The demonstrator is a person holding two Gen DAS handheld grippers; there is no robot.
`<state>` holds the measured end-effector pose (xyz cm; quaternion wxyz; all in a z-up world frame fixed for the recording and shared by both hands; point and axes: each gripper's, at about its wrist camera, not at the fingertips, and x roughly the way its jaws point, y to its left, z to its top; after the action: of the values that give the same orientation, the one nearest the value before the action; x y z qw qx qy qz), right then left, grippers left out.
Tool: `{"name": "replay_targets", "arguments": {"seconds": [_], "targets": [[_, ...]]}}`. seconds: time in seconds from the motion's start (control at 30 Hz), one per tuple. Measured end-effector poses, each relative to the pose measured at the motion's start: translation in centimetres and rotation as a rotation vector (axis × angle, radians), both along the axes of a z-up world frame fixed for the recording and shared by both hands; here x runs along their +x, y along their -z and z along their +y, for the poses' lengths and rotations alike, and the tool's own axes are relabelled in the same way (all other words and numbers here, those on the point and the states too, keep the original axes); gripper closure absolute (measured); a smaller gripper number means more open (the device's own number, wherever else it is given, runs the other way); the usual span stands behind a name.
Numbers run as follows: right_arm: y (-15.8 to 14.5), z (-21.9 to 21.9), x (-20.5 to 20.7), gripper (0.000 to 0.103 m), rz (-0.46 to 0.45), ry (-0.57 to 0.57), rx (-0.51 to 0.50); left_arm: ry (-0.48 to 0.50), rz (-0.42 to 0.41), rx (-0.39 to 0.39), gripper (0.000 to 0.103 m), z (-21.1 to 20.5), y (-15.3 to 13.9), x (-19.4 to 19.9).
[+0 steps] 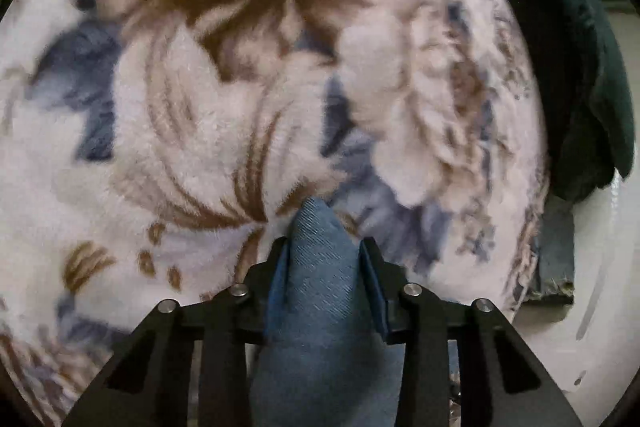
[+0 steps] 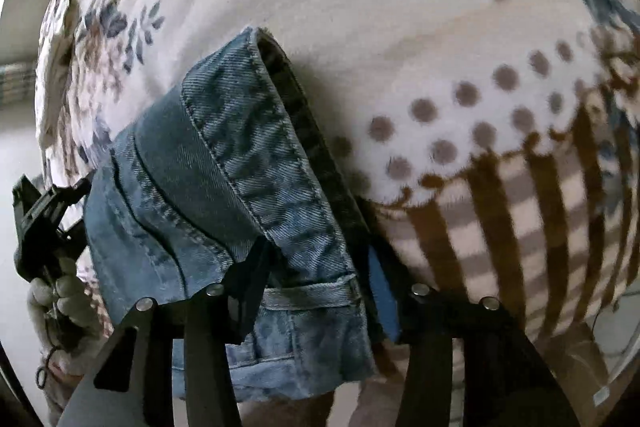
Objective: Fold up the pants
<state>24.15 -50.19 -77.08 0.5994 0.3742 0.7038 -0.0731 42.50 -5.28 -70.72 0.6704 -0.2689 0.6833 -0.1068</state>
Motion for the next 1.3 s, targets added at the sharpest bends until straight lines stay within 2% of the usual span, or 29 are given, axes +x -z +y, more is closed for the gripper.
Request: {"name": "replay_targets", "arguments": {"seconds": [0.03, 0.07, 0.1, 0.13, 0.17, 0.23, 0.37, 0.43, 0.47, 0.53, 0.67, 0.77, 0.83, 0.87, 0.9, 0.93, 0.97, 1.0, 1.07, 1.17, 1.23, 1.27, 1.3], "targets": [[-0.5, -0.8, -0.9, 0.036, -0.003, 0.027, 0.021, 0.024, -0.013, 0.014, 0.061, -0.1, -1.1, -0.5], [-1.4, -1.3, -2.0, 0.030, -0.030, 0.100, 0.071, 0.041, -0.036, 0.019, 0.043, 0.0, -2.4, -1.4], [-2.2, -1.8, -3.2, 0.026, -0.057, 0.159, 0.105, 0.046, -0.053, 0.017, 0.016, 0.1, -3.3, -2.3], [-2.5, -1.9, -4.1, 0.025, -0.063, 0.190, 0.118, 0.055, -0.072, 0.005, 0.006, 0.2, -4.3, -3.8], [-2.9, -1.8, -5.7, 0.024, -0.061, 0.239, 0.141, 0.064, -0.078, -0.007, 0.002, 0.2, -4.6, -4.6], [-2.1, -1.1, -7.9, 0.024, -0.041, 0.309, 0.207, 0.088, -0.049, -0.006, 0.002, 0.0, -4.2, -7.2], [3.0, 3.2, -9.8, 0.024, 0.004, 0.379, 0.379, 0.108, 0.058, -0.007, 0.002, -0.9, -0.5, -10.6], [4.4, 4.5, -10.1, 0.024, -0.036, 0.434, 0.457, 0.097, 0.072, -0.029, 0.002, -0.9, 0.8, -11.9], [5.1, 5.0, -9.5, 0.021, -0.102, 0.466, 0.513, 0.094, 0.064, -0.037, 0.002, -1.0, 1.0, -12.1], [5.1, 5.7, -8.3, 0.020, -0.146, 0.430, 0.482, 0.087, 0.057, -0.055, 0.002, -0.9, 1.5, -12.2], [3.4, 6.4, -7.1, 0.021, -0.265, 0.374, 0.482, 0.084, 0.065, -0.096, 0.002, -0.5, 2.1, -11.5], [4.3, 7.1, -6.7, 0.023, -0.224, 0.281, 0.410, 0.115, 0.046, -0.082, 0.002, -0.4, 2.2, -12.0], [4.8, 7.6, -6.4, 0.022, -0.222, 0.286, 0.414, 0.119, 0.035, -0.077, 0.002, -0.7, 2.0, -12.1], [4.7, 7.8, -6.1, 0.022, -0.223, 0.293, 0.423, 0.120, 0.026, -0.076, 0.007, -0.8, 1.8, -12.2], [4.5, 8.1, -5.5, 0.028, -0.233, 0.296, 0.422, 0.117, 0.010, -0.078, 0.031, -0.8, 1.5, -12.2], [4.5, 8.1, -5.3, 0.038, -0.243, 0.300, 0.417, 0.109, -0.004, -0.105, 0.043, -0.9, 1.0, -12.3], [3.8, 8.3, -5.3, 0.053, -0.257, 0.311, 0.404, 0.119, -0.018, -0.084, 0.048, -1.1, 0.2, -12.3], [3.2, 8.6, -5.1, 0.058, -0.279, 0.315, 0.415, 0.140, -0.050, -0.069, 0.055, -1.3, -0.7, -12.4], [1.7, 8.7, -5.8, 0.063, -0.334, 0.303, 0.423, 0.137, -0.082, -0.068, 0.059, -1.3, -1.5, -12.7], [1.2, 9.0, -5.6, 0.064, -0.374, 0.284, 0.443, 0.126, -0.077, -0.077, 0.059, -1.1, -1.0, -12.8], [2.0, 9.0, -5.4, 0.064, -0.355, 0.258, 0.430, 0.150, -0.072, -0.031, 0.057, -1.6, -0.5, -12.9], [2.8, 9.2, -5.3, 0.063, -0.335, 0.248, 0.427, 0.157, -0.064, -0.006, 0.050, -1.7, -0.3, -13.0], [3.5, 8.9, -5.5, 0.057, -0.313, 0.249, 0.439, 0.163, -0.056, 0.012, 0.040, -1.9, 0.0, -13.1]]}}
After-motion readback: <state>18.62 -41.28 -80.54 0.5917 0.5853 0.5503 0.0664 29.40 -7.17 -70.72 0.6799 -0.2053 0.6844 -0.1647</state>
